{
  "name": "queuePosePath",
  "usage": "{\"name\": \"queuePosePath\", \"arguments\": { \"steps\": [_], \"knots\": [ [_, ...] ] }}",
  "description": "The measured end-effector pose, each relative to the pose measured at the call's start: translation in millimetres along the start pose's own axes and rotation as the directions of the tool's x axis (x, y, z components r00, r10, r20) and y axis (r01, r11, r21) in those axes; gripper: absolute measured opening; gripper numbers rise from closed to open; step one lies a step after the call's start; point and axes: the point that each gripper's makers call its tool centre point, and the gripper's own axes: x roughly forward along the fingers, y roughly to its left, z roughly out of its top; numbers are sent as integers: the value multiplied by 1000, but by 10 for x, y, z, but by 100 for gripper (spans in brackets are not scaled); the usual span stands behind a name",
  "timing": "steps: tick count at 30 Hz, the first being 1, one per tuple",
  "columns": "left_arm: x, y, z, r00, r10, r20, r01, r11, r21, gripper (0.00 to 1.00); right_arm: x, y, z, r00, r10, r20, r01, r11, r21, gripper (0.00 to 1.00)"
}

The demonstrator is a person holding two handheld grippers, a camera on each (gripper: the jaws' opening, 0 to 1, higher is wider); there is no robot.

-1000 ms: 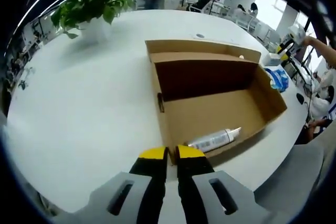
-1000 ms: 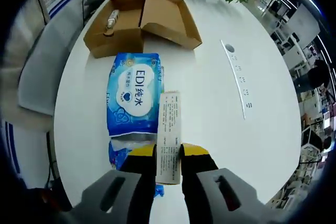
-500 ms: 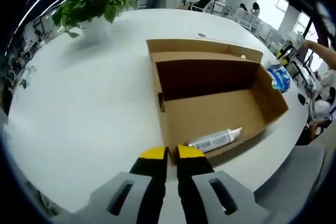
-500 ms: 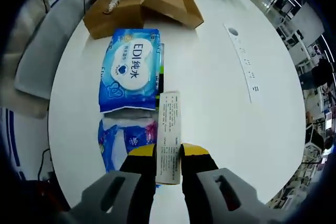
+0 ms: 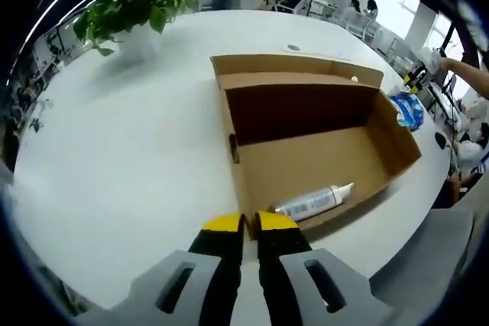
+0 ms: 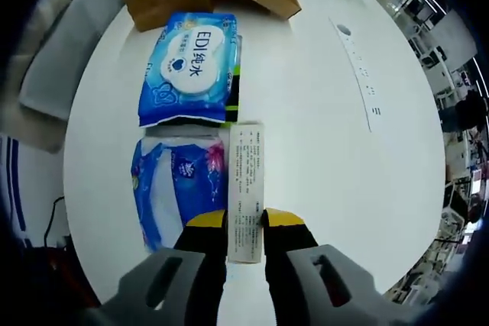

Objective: Operate the shoe box by opening the lid, removing the specified soft item, and placing it in the target area until the item is outside and the box remains undamaged.

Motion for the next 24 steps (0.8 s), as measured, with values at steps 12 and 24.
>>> {"name": "queuePosePath", "arguments": {
  "steps": [12,24],
  "knots": [
    [1,16,1,1000,-2,-4,2,1000,11,3,-20,21,76,1000,-13,-7,13,1000,1,16],
    [-4,26,5,1000,-8,-1,8,1000,15,3,-23,-23,81,999,-43,-19,42,999,-9,17]
  ]
}}
